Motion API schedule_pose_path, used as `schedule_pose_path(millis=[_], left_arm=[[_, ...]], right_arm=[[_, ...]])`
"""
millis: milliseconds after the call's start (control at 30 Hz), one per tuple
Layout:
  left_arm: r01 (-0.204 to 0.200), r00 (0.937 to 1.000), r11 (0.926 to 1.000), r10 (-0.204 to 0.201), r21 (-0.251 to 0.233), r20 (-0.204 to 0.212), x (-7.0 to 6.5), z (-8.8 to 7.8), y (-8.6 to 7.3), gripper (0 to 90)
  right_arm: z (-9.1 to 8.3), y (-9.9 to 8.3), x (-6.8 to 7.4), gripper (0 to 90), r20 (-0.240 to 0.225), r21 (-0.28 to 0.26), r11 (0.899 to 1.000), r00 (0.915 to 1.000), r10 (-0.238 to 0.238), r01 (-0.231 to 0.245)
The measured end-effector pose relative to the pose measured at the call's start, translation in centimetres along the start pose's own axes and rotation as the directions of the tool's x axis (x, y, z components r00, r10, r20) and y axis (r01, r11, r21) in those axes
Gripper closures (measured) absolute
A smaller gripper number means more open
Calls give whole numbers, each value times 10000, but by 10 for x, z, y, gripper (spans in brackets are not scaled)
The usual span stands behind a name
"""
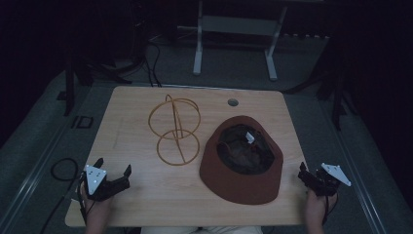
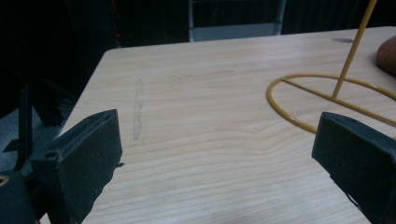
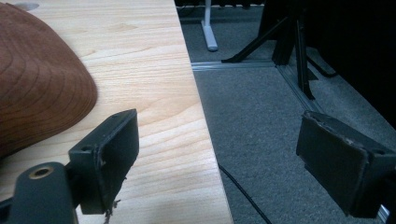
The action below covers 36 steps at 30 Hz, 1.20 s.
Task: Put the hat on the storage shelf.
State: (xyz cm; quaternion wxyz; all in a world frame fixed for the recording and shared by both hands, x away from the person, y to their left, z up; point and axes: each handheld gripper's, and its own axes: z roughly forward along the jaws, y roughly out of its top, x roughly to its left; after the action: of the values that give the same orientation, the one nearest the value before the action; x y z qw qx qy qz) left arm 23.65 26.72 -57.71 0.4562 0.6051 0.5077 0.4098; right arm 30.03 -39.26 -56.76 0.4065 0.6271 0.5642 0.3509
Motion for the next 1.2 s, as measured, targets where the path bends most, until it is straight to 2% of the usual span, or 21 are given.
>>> schedule_pose_path(millis=[200,233,267,300,400,533,567,600,667,800,933,1000,1100,1200], left_arm=[[37,10000,10000,-37,-58,-6,0,0,0,22],[45,10000,10000,-45,-64,36,-1,1,0,22],[45,10000,10000,-45,-64,36,-1,1,0,22],[9,10000,10000,-9,-51,41,-1,1,0,22],[-46,9999,10000,47,-80,107,-2,0,0,22],[-126,9998,9999,127,-27,175,-3,1,0,22],[-126,9998,9999,127,-27,175,-3,1,0,22],[-128,9997,9999,129,-42,200,-4,1,0,22],[-89,9996,9999,91,-78,270,-4,1,0,22],[-17,9990,9998,27,-223,437,-5,1,0,22],[144,9969,9996,-124,-253,781,-6,-1,2,23],[242,9960,9993,-216,-296,862,-6,-2,2,22],[194,9956,9991,-158,-379,922,-7,-3,3,23],[146,9949,9993,-110,-353,1002,-9,-3,4,23]], right_arm=[[0,0,1,138,-52,28,9999,9999,-143,143],[-1,0,0,137,-207,89,10000,9998,0,2],[-1,0,0,137,-207,89,10000,9998,0,2],[-1,0,-1,137,-446,190,9998,9990,8,1],[-2,-1,-1,137,-621,151,9999,9981,-24,34],[-5,4,-1,137,-1183,357,9994,9929,78,-36],[-5,4,-1,137,-1183,357,9994,9929,78,-36],[-8,10,0,137,-1468,411,9992,9891,78,-17],[-12,16,3,136,-1643,321,9995,9864,-3,56],[-24,33,11,133,-1847,90,9981,9811,-582,609],[-35,49,19,131,-2073,-107,9922,9704,-1237,1242],[-39,57,23,131,-2244,-257,9901,9644,-1401,1378],[-44,69,26,129,-2518,-467,9892,9566,-1465,1392],[-46,82,31,128,-2723,-584,9851,9468,-1714,1615]])
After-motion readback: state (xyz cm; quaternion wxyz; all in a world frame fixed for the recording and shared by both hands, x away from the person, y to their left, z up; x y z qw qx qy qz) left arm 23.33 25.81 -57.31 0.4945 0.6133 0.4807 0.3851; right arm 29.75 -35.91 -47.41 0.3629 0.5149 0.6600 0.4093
